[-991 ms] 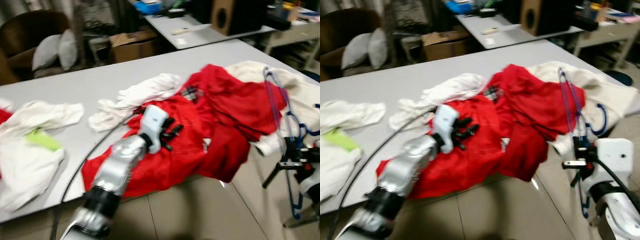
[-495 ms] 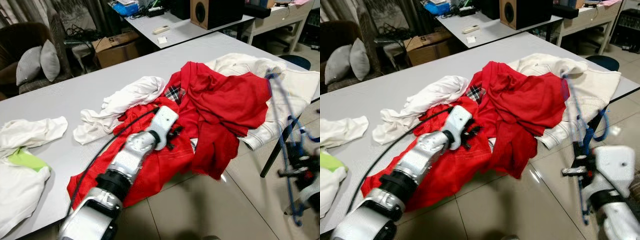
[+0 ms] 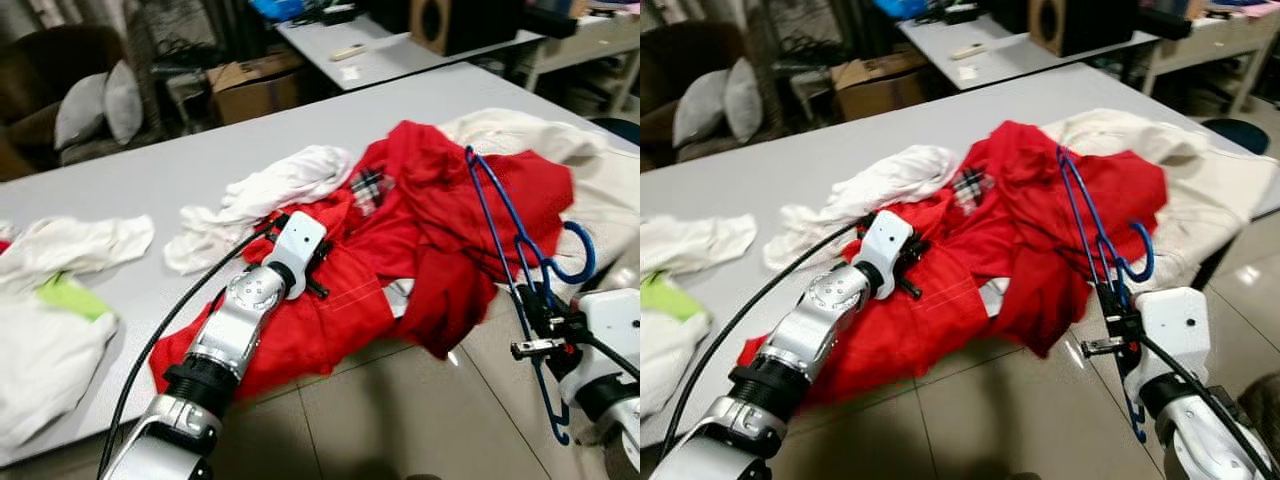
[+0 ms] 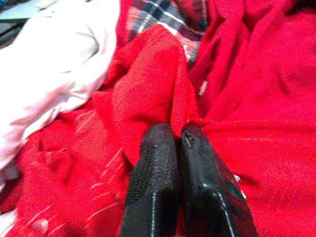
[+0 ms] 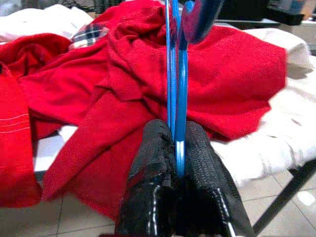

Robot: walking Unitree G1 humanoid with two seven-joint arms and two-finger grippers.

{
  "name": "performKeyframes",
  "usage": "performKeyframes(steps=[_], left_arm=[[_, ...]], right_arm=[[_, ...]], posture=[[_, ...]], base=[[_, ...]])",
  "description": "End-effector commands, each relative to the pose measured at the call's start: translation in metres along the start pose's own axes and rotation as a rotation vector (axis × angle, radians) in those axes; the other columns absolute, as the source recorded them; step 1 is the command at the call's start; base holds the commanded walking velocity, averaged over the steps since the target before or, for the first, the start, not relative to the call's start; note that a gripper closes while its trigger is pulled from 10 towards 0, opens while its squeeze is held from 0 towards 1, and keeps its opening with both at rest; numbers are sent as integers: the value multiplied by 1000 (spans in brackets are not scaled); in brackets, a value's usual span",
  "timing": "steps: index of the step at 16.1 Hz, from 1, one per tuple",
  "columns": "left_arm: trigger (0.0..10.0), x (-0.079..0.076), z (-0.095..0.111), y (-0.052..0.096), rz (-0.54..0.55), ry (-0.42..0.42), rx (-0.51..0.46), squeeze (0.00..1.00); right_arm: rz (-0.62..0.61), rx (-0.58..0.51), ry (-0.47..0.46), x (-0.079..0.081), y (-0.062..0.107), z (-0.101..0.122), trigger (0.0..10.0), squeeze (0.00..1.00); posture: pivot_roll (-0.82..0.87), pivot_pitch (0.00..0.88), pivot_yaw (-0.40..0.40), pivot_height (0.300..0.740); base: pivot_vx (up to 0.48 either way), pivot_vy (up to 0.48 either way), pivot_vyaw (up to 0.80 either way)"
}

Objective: Hang hanger

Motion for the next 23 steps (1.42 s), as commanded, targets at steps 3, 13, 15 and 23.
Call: performKeyframes(steps=[3,13,15,23], left_arm=[[0,9,-1,7,41,39,-4,0],[0,112,112,16,220,150,-341,0],[0,155,158,31,314,74,-439,0],[0,217,170,63,652,-153,-389,0]], right_arm=[[-58,-43,-8,-8,-5,5,10000,0],[-226,-103,-71,-28,-10,8,10000,0],[-245,-115,-75,-29,-12,9,10000,0],[-295,-142,-99,-29,-13,9,10000,0]], posture=[[-236,0,113,740],[-228,0,145,740],[-230,0,160,740],[-231,0,173,740]], base=[[0,0,0],[0,0,0],[0,0,0],[0,0,0]])
Point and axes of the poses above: a point about 5 cm out from each wrist's last joint towards the gripper, its own y axis pointing back from the gripper into the wrist, its own z axis along the axis of the wrist's last joint, x = y × z, the point moved 4 cm from there along -y, pointing out of the wrist towards the gripper, and after that the axes turned 2 degrees about -y, right-handed, at the moved point
